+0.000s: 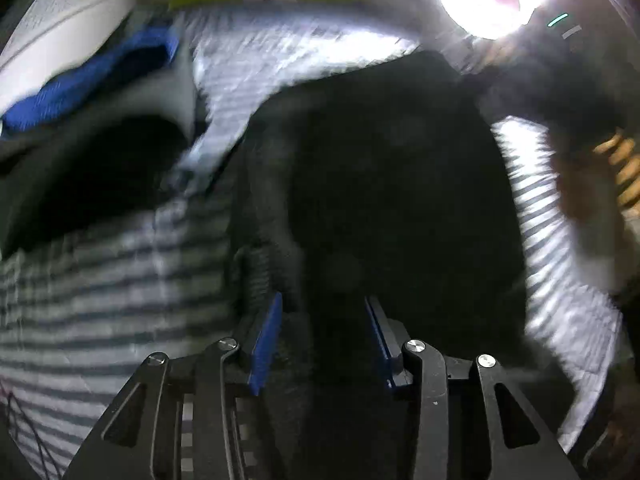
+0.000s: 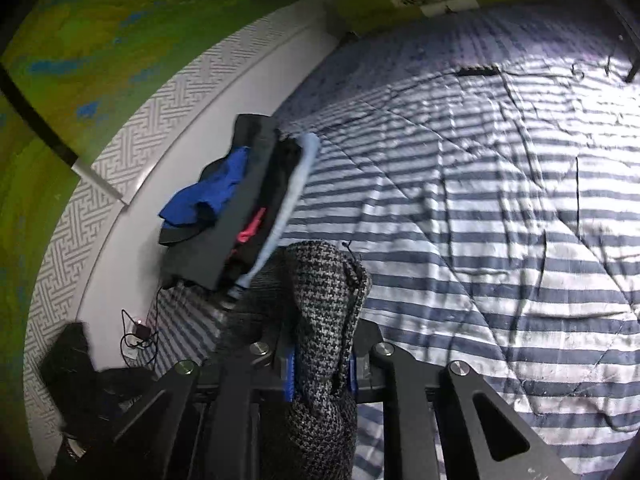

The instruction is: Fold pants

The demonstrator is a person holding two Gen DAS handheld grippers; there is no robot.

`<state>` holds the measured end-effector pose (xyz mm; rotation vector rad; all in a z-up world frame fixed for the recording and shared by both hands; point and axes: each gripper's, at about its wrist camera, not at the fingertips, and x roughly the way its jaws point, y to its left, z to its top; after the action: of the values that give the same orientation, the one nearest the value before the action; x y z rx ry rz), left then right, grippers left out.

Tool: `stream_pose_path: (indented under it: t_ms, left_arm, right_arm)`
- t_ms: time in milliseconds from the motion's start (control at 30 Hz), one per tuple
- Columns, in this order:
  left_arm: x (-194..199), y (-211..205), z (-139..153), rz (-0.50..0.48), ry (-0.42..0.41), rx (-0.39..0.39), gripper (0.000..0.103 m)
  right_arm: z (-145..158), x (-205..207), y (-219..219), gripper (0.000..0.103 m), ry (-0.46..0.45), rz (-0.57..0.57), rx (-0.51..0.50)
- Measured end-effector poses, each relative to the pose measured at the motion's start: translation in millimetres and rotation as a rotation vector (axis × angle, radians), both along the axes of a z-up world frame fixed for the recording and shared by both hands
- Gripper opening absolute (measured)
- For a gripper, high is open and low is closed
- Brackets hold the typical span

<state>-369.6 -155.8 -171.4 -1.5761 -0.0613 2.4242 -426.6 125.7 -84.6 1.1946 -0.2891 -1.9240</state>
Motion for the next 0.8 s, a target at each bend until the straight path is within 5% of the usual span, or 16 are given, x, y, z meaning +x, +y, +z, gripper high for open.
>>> stream_pose_path:
  t_ms: [100,367,633,800]
  left_arm:
    - [0.2,-8.4,-3.3,0.023,-0.021,0.019,0.039]
    - [45.4,-33.1,59.0,0.095,0.108,0.008,0.039]
    - [81.9,-87.3,81.7,0.230,0.128,0.088,0.039]
    - [117.7,-107.5,101.6,0.294,0.174,0.138,0.039]
  right_arm:
    - [13.6,7.2,-5.5,0.016,0.019,0.013,-0.009]
    - [66.4,53.5,-10.9,0.015,0.140,0.109,-0.050]
    - [112.4,163.2,-8.3,0.015,0.363,0.329,0.001]
    - [104.4,256.3,-1.9,0.015,0.472,0.512,0.078]
